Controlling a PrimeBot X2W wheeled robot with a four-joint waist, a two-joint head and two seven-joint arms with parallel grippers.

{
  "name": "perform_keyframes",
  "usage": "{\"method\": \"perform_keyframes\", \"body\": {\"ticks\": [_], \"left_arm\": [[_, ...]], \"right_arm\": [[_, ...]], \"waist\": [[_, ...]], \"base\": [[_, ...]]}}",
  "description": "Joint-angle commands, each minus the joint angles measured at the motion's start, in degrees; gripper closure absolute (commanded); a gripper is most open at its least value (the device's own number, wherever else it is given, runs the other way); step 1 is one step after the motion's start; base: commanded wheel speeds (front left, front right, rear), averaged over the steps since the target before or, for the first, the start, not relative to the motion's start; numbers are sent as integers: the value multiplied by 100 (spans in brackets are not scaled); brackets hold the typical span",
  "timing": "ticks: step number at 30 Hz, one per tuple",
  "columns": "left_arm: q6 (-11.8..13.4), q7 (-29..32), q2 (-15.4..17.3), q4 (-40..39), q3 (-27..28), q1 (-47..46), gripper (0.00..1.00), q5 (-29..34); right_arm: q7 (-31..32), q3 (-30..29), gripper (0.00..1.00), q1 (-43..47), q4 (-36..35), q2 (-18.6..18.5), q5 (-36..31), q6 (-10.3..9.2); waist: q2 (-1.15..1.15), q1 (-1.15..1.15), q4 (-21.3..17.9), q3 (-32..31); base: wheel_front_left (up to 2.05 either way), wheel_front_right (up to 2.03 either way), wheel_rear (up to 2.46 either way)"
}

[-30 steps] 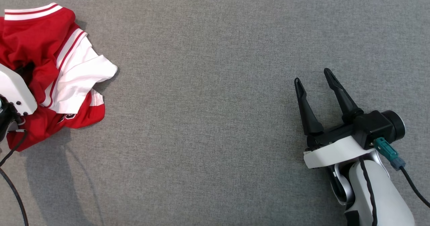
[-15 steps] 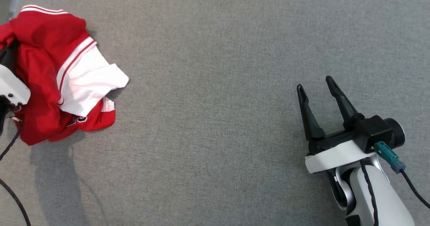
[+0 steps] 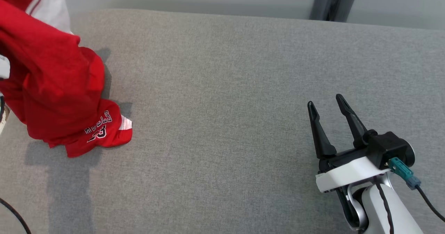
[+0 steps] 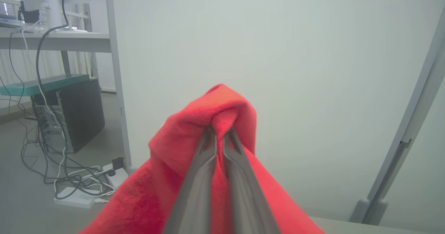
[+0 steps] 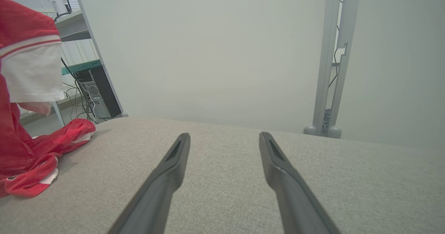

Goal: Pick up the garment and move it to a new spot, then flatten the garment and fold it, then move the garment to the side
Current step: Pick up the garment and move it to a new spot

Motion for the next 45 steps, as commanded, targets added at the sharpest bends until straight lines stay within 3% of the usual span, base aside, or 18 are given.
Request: {"method": "perform_keyframes", "body": {"ticks": [1, 8, 15, 24, 28, 37, 45], "left_arm": [[55, -75, 37, -154, 71, 56, 100, 6], [218, -289, -43, -1581, 254, 335, 100, -54], [529, -78, -238, -2906, 105, 731, 100, -141], [927, 86, -723, -4190, -272, 1189, 100, -149], [1056, 153, -977, -4502, -585, 1270, 100, -73], [1124, 108, -1023, -4067, -1228, 1171, 100, 638], [987, -61, -1163, -3143, -1731, 1154, 100, 1101]], "right_arm": [[-5, -4, 0, 68, -27, -45, 36, 1], [-5, -73, 0, 176, -78, -46, 104, 1], [-5, -306, 0, 251, -242, -46, 100, 1], [-5, -834, 0, 372, -521, -43, -44, 1], [-5, -945, 0, 356, -677, -39, 28, 1], [-5, -879, 0, 462, -923, -35, 404, 1], [-5, -843, 0, 586, -1033, -37, 627, 1]], "waist": [[0, 0, -54, -95], [0, 0, -235, -319], [0, 0, -689, -470], [0, 0, -1569, -389], [0, 0, -2218, -253], [0, 0, -3581, 254], [0, 0, -4229, 485]], "base": [[0, 0, 0], [0, 0, 0], [0, 0, 0], [0, 0, 0], [0, 0, 0], [0, 0, 0], [0, 0, 0]]}}
